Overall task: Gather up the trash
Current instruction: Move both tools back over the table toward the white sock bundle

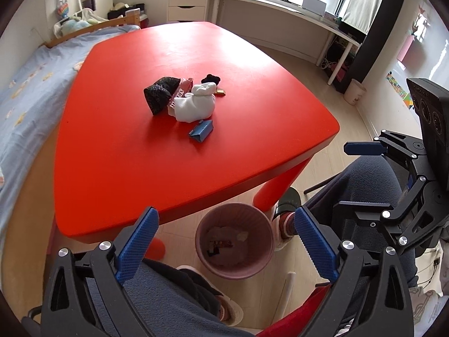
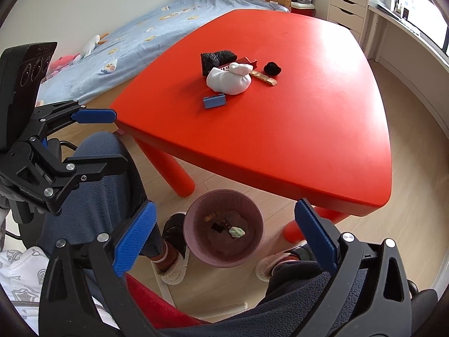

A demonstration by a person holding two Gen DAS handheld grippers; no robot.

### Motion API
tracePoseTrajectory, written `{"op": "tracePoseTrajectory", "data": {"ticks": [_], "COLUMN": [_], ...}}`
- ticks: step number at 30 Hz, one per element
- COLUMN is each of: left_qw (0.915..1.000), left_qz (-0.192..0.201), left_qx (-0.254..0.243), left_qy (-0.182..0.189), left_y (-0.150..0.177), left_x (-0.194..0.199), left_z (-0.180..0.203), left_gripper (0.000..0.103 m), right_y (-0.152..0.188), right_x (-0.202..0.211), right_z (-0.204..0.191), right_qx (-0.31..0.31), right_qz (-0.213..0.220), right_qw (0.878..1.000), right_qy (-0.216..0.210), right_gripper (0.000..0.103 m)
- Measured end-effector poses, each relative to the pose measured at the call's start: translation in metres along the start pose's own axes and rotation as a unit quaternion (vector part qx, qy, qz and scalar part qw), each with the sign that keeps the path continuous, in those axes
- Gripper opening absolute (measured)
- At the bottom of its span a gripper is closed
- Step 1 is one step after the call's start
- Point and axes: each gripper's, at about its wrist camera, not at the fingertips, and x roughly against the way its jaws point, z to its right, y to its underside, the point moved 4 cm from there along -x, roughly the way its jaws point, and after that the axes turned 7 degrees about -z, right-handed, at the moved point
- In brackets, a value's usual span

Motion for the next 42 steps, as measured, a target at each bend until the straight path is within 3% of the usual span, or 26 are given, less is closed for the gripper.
{"op": "tracePoseTrajectory", "data": {"ticks": [19,32,42], "left_qw": [1.0000,0.9998,0.9997], "left_qz": [0.002,0.019,0.009], "left_qx": [0.006,-0.006,-0.022], "left_qy": [-0.001,-0.003,0.001], "left_y": [-0.006,-0.043,-0.066], "left_x": [-0.001,-0.006,-0.030], "left_z": [-0.009,-0.024,-0.033], "left_gripper": [0.095,0.095,0.095], "right_y": [-0.009,-0.076,-0.130], "right_x": [0.003,0.006,-0.025], "right_z": [0.007,0.028,0.038], "right_qx": [-0.011,-0.021,-0.025], "right_qz": [0.009,0.041,0.029], "right_qw": [1.000,0.999,0.999], "right_qy": [-0.010,-0.014,-0.021], "right_gripper": [0.099,0.099,0.099]}}
